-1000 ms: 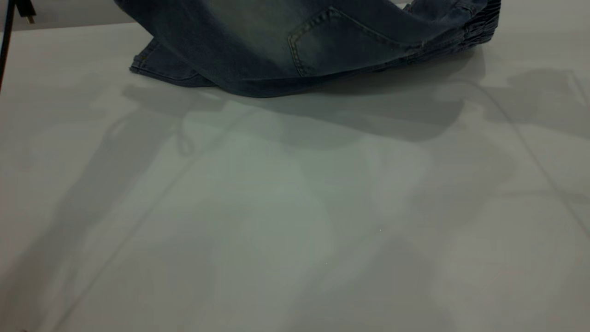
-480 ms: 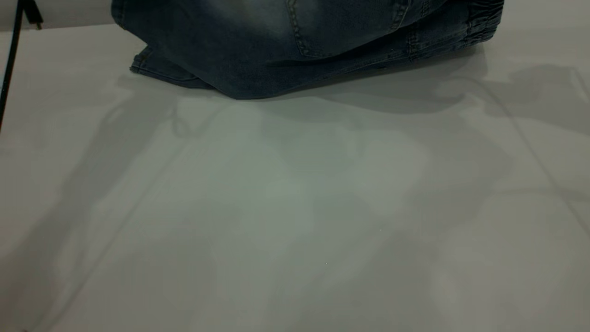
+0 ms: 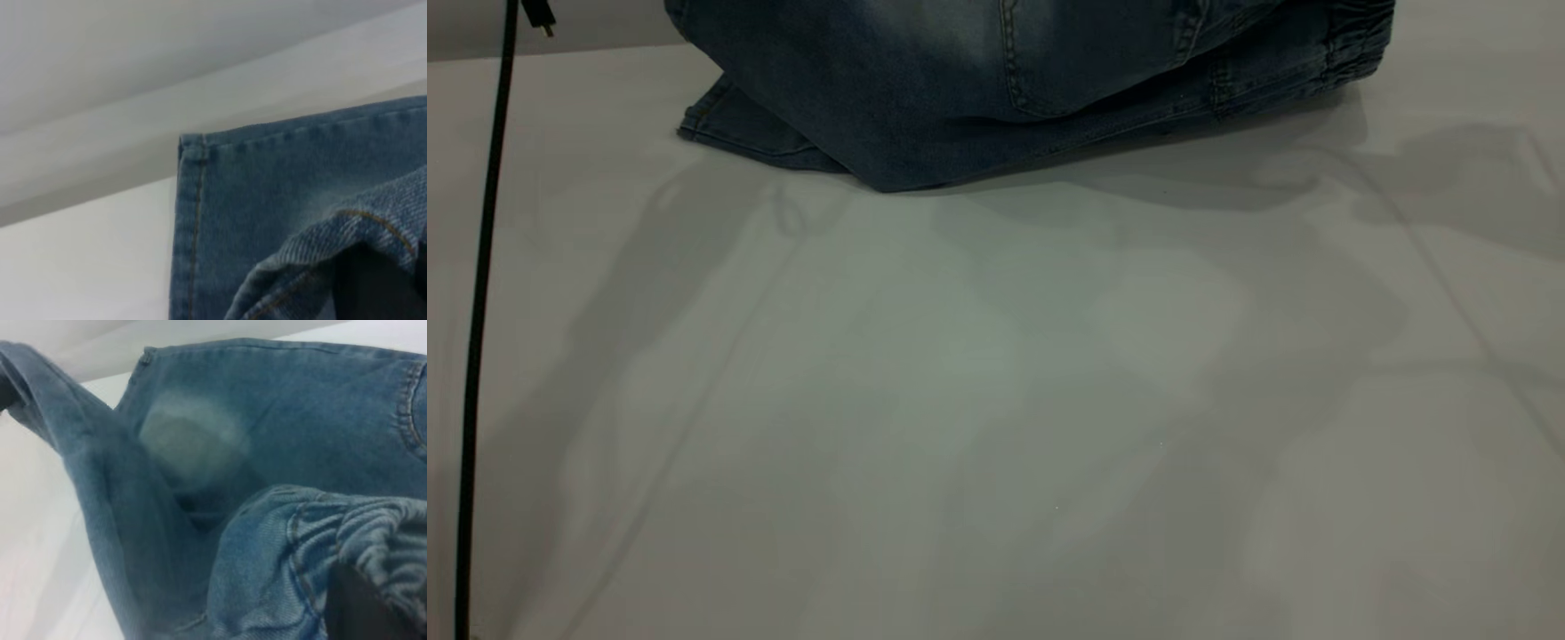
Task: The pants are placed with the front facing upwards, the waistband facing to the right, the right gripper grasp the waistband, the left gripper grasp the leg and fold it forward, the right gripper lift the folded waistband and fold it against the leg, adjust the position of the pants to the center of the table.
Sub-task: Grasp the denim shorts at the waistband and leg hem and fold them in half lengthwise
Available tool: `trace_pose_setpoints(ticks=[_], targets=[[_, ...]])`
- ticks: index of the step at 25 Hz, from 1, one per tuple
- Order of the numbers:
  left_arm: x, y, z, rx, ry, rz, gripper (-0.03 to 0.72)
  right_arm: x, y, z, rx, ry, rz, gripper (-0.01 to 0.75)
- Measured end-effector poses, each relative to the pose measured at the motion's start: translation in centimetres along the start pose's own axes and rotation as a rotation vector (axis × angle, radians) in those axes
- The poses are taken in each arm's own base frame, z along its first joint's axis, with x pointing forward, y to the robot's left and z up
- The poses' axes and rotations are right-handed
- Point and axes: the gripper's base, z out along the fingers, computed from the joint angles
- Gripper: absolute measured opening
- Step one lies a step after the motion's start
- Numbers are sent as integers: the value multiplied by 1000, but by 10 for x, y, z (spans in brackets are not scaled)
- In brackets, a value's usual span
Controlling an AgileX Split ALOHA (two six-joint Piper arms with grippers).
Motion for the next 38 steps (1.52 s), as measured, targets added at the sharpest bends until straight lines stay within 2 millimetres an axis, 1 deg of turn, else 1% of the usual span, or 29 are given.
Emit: trace_pose_setpoints(ticks=[4,7,14,21,23,27,31,34,38], targets=[[2,5,7,-8,7,-7,46,3,-2,9,-2,19,-5,31],[0,11,7,-22,-19,-13,46,4,-6,13,0,27,-1,31],[-4,13,11,-36,-75,34,46,4,-9,16,1,31,3,31],[1,13,35,-21,-15,35,47,5,-9,16,5,36,-14,31],[4,12,39,-21,-12,35,47,4,-10,16,14,33,-26,31],[3,19,39,-35,-25,33,47,3,-10,16,18,21,-30,31],[6,35,38,-57,-10,13,47,1,-10,16,18,13,-31,31],[8,43,38,-67,0,5,47,1,-10,16,14,6,-26,31],[6,44,37,-73,-20,5,47,1,-10,16,16,7,-30,31]])
